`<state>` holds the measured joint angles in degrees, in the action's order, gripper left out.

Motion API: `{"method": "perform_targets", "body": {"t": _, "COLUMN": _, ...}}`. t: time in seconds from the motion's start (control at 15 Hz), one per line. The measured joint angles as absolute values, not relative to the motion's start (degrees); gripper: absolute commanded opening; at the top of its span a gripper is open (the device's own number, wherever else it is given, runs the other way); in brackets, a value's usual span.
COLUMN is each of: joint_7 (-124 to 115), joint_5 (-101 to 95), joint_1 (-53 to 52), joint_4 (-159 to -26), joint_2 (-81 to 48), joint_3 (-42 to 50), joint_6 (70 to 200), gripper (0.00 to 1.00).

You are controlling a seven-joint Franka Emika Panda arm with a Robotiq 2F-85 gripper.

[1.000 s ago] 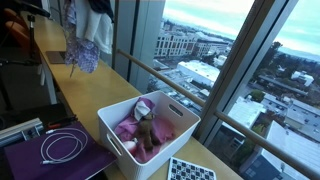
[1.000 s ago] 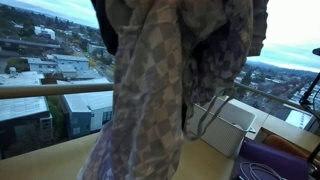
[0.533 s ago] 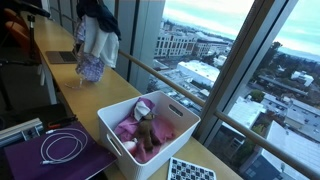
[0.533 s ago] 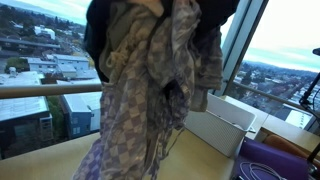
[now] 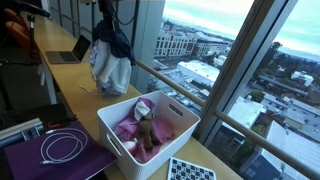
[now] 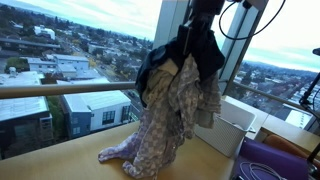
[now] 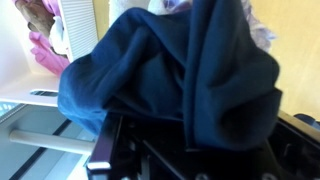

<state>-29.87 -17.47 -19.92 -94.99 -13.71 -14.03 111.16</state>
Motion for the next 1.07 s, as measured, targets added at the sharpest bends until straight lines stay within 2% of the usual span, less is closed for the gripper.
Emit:
{"method": "perform_targets", "body": {"t": 0.67, "joint_7": -27.71, "joint_5": -17.58, "joint_1": -17.86, "joint_4": -97.05, "joint_2": -11.69, "joint_3": -11.4, "joint_6": 112.63, "gripper": 0.98}}
{"method": "perform_targets", "body": {"t": 1.07, "joint_7": -24.27, "joint_5": -17.76, "joint_1": -13.17, "joint_4": -97.62, "joint_2": -10.36, "joint_3": -7.56, "joint_6": 113.71, "gripper": 1.0}}
